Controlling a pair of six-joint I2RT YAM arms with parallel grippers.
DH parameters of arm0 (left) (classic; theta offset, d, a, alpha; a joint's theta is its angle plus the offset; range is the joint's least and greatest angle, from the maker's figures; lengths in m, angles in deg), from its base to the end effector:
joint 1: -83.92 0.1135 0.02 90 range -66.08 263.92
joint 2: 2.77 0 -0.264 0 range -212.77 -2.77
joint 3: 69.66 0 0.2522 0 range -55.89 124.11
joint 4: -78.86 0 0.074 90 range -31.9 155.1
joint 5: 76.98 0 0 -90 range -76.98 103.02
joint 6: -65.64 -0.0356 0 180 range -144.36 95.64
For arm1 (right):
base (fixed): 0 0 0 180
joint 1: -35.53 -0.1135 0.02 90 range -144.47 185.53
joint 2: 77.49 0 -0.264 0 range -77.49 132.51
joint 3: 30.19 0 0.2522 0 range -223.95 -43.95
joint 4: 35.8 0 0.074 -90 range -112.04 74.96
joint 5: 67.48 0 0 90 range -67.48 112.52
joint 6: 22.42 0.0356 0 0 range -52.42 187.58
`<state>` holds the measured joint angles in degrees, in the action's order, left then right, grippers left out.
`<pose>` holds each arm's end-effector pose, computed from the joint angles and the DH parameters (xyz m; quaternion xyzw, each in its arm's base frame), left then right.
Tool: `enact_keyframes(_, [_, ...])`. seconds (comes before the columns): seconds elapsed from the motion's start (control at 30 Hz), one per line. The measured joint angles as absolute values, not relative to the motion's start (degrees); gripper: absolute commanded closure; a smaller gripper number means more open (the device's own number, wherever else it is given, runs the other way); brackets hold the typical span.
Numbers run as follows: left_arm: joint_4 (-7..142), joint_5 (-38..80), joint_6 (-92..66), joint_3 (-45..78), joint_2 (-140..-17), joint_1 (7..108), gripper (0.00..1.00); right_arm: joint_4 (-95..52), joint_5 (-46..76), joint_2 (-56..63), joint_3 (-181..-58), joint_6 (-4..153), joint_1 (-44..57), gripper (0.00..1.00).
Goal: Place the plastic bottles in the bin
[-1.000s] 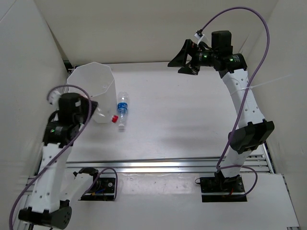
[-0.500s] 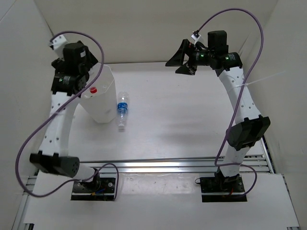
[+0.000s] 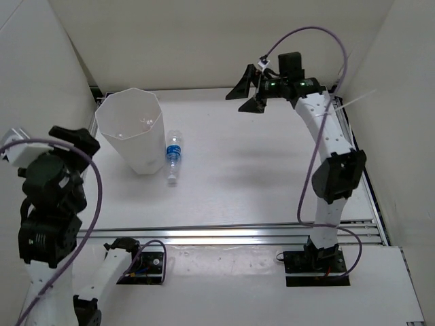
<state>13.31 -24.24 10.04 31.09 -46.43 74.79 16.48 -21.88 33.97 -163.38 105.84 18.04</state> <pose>0.0698 0.0106 0.4924 -0.3605 0.6546 -0.0048 0.6644 0.4088 0.1549 0.4020 -0.0393 0.8246 0.5047 0.2524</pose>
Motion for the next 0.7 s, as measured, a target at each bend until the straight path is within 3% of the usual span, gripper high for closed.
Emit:
enact_keyframes(0.1, [9.07, -20.94, 11.85, 25.42, -41.36, 74.79, 0.0, 12.22, -22.67, 41.77, -163.45, 107.45, 15.98, 0.01])
enact_keyframes(0.33, [-0.83, -16.0, 13.79, 21.38, -46.8, 74.79, 0.0, 5.35, -24.02, 62.47, -166.44, 111.96, 8.77, 0.01])
enact_keyframes(0.7, [-7.19, -15.01, 20.83, 20.9, -42.85, 74.79, 0.0, -4.31, -25.07, 77.55, -176.63, 121.88, -0.08, 0.01])
